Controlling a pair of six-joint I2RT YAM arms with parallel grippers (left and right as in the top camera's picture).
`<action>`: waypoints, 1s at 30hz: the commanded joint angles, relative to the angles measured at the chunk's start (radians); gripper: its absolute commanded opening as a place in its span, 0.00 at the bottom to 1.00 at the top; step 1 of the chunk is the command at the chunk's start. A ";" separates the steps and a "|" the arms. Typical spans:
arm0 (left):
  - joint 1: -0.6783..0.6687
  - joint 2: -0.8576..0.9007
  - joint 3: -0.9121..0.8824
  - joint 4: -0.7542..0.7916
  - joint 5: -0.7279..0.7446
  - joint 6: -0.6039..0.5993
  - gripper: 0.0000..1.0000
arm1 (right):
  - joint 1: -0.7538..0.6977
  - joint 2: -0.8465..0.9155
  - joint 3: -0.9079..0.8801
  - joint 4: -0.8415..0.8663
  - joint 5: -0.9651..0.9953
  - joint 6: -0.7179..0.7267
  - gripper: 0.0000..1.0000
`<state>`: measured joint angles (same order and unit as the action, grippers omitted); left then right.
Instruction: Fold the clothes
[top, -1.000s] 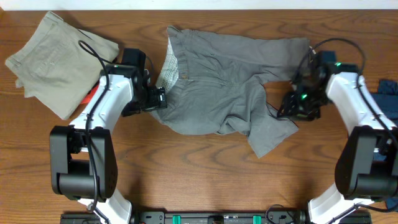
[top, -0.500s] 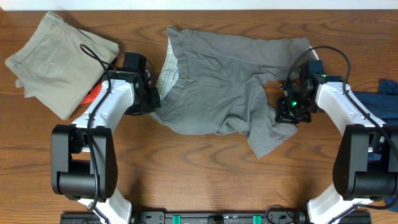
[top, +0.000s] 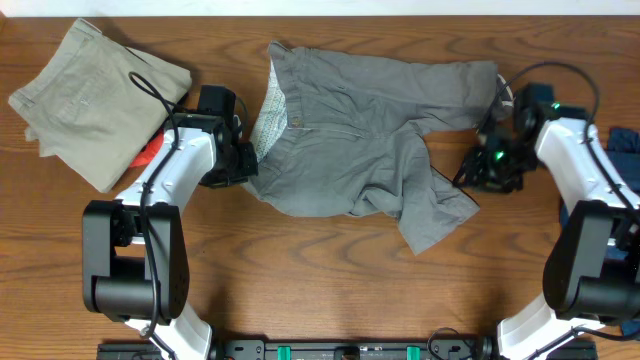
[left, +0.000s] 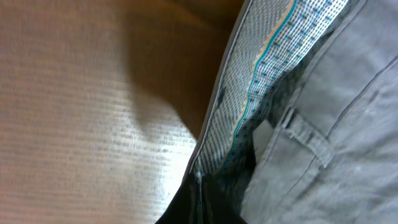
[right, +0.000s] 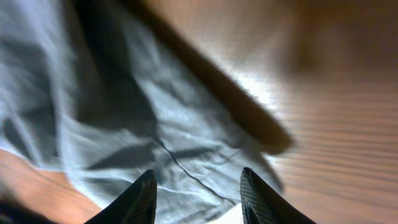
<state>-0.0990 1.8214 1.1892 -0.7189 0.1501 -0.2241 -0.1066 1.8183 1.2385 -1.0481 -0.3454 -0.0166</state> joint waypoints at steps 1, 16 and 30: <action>0.002 -0.011 -0.006 -0.030 -0.006 0.002 0.06 | 0.026 0.000 -0.097 0.048 -0.023 -0.040 0.42; 0.002 -0.011 -0.006 -0.079 -0.067 -0.006 0.06 | -0.032 -0.024 -0.092 0.231 0.029 0.024 0.01; 0.002 -0.011 -0.006 -0.109 -0.177 -0.111 0.06 | -0.153 -0.025 0.143 0.028 -0.057 0.040 0.31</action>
<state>-0.0990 1.8214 1.1885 -0.8234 0.0010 -0.3176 -0.2810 1.8015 1.4143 -0.9741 -0.3309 0.0528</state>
